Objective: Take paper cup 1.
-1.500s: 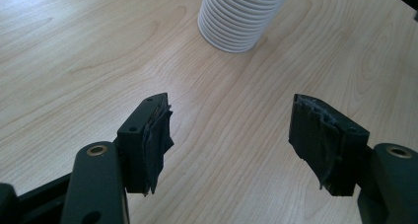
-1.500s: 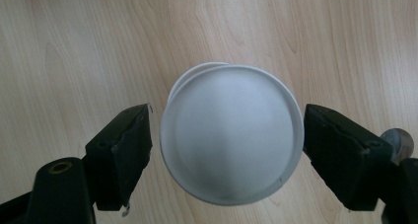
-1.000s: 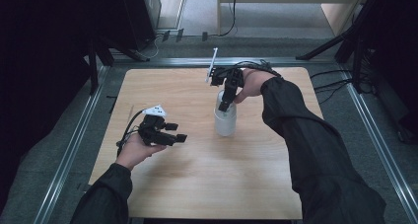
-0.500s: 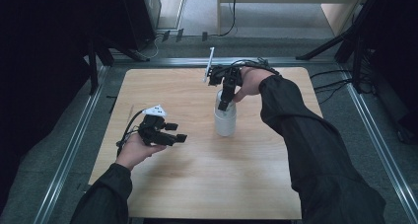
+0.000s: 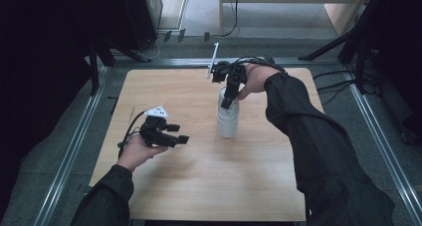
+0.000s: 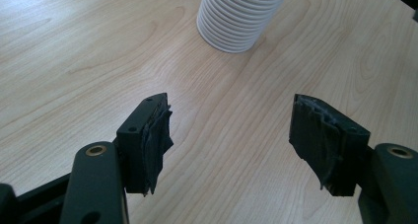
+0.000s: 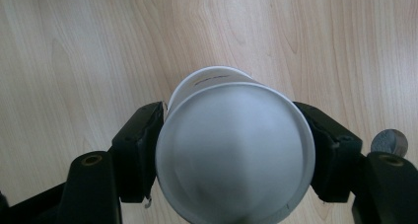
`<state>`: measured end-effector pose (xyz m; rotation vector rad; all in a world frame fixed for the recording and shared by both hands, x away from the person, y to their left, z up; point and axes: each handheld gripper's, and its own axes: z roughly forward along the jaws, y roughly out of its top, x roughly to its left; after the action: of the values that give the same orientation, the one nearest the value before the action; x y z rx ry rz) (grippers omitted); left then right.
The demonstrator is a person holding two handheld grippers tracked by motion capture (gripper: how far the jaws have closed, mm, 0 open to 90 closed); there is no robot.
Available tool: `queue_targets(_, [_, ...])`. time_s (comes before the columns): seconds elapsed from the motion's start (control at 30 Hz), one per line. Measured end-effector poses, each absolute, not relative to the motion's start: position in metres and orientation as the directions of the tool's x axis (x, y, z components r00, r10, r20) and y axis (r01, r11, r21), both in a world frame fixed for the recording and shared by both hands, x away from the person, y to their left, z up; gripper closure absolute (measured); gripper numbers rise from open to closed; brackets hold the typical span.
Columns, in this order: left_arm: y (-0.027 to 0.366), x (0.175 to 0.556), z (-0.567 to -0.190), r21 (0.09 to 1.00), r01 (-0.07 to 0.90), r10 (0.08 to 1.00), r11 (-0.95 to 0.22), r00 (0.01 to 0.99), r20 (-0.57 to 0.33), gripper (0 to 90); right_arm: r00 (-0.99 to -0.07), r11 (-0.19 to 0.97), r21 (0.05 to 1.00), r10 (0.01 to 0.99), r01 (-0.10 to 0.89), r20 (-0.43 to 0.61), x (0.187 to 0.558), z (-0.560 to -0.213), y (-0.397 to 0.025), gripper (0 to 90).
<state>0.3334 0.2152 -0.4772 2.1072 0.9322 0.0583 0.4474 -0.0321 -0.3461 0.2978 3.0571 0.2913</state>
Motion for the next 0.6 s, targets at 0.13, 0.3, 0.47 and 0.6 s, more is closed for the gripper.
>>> queue_targets(0.13, [0.2157,0.3337,-0.4773,0.695,0.598,0.636,-0.398,0.726,-0.261,31.8,-0.980,0.964,0.190,0.194,0.184,-0.037,0.4472,-0.3470,-0.0320,32.3])
queue_targets(0.3, [0.2155,0.3335,-0.4771,0.697,0.599,0.636,-0.395,0.726,-0.264,31.8,-0.980,0.965,0.183,0.196,0.186,-0.038,0.4472,-0.3484,-0.0314,32.2])
queue_targets(0.47, [0.2156,0.3335,-0.4770,0.697,0.597,0.634,-0.397,0.727,-0.262,31.9,-0.981,0.968,0.171,0.190,0.182,-0.034,0.4468,-0.3514,-0.0299,31.9])
queue_targets(0.6, [0.2155,0.3335,-0.4770,0.698,0.598,0.635,-0.394,0.726,-0.264,31.8,-0.980,0.966,0.176,0.199,0.191,-0.028,0.4470,-0.3516,-0.0292,32.0])
